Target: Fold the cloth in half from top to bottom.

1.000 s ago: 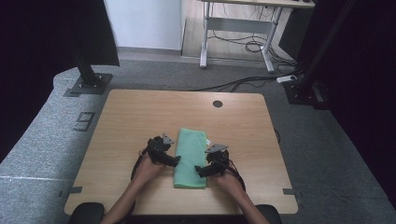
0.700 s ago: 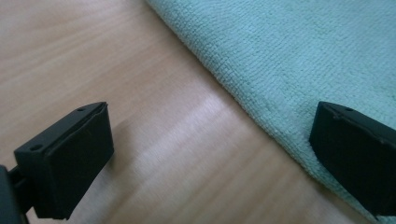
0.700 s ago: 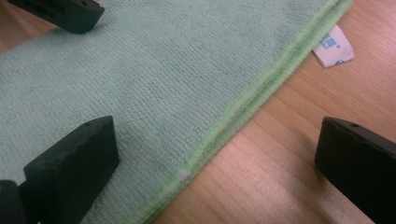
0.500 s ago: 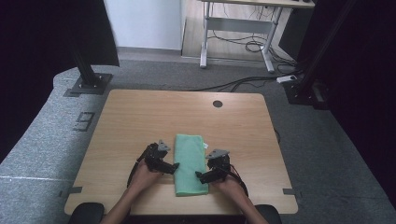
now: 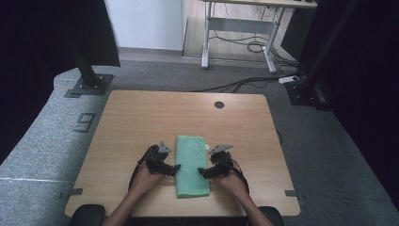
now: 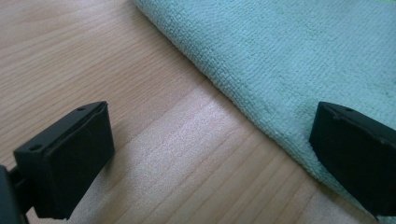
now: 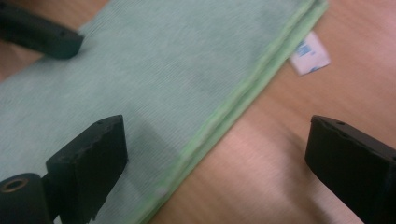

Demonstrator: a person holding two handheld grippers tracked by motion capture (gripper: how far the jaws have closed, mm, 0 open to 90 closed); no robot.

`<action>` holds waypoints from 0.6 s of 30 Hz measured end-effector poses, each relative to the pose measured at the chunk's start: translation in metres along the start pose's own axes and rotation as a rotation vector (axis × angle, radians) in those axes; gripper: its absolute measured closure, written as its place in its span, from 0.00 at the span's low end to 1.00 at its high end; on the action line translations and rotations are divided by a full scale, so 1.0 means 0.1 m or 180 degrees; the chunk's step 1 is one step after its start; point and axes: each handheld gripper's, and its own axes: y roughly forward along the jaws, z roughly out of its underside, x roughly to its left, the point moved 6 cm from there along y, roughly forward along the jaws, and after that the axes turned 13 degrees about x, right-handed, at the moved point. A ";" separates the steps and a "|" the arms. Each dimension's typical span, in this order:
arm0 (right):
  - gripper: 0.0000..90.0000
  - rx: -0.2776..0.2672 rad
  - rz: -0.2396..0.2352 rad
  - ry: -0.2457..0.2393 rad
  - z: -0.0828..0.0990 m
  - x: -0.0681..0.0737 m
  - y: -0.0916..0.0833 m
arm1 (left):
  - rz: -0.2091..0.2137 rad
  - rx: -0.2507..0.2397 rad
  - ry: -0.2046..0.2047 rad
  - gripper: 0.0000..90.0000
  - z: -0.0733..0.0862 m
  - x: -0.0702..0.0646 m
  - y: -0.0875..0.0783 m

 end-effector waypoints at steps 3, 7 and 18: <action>0.13 -0.0024 0.0029 0.0056 -0.10 -0.09 -0.01 | -0.0002 0.0001 -0.0002 0.00 0.00 0.00 0.00; 0.23 -0.0051 0.0065 0.0073 -0.25 -0.17 -0.04 | -0.0006 0.0000 -0.0009 0.00 0.00 0.00 0.00; 0.56 -0.0015 0.0129 0.0049 -0.65 -0.33 0.01 | -0.0012 -0.0009 -0.0033 0.00 0.00 -0.01 0.00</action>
